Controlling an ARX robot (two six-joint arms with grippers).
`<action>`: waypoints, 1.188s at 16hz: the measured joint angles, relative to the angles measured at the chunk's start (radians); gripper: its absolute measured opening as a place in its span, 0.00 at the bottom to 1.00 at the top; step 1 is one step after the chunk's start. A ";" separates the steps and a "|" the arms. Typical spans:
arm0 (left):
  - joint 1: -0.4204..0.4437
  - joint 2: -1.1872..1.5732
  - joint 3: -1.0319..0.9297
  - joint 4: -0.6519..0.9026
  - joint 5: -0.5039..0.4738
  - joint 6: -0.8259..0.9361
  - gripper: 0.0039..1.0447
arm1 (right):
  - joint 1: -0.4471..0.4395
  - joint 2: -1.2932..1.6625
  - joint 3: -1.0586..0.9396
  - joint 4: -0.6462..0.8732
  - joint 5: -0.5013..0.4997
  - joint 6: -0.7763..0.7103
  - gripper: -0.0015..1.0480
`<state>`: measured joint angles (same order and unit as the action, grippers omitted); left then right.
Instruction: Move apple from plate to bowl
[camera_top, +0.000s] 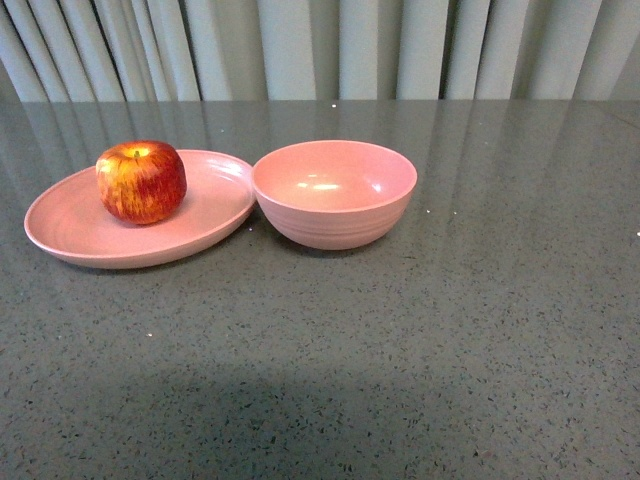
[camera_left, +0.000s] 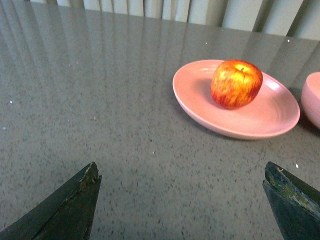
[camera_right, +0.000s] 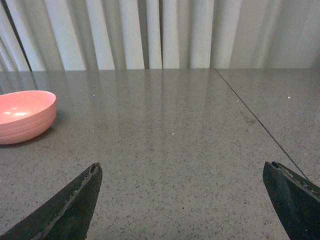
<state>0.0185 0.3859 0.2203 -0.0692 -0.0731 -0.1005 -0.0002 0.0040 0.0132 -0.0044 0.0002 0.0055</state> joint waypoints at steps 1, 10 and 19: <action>0.012 0.067 0.031 0.057 0.024 0.004 0.94 | 0.000 0.000 0.000 0.000 0.000 0.000 0.94; -0.036 0.836 0.542 0.302 0.202 0.084 0.94 | 0.000 0.000 0.000 0.000 0.000 0.000 0.94; -0.109 1.222 0.829 0.130 0.222 0.188 0.94 | 0.000 0.000 0.000 0.000 0.000 0.000 0.94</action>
<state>-0.0910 1.6081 1.0496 0.0608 0.1486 0.0879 -0.0002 0.0040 0.0132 -0.0044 0.0002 0.0055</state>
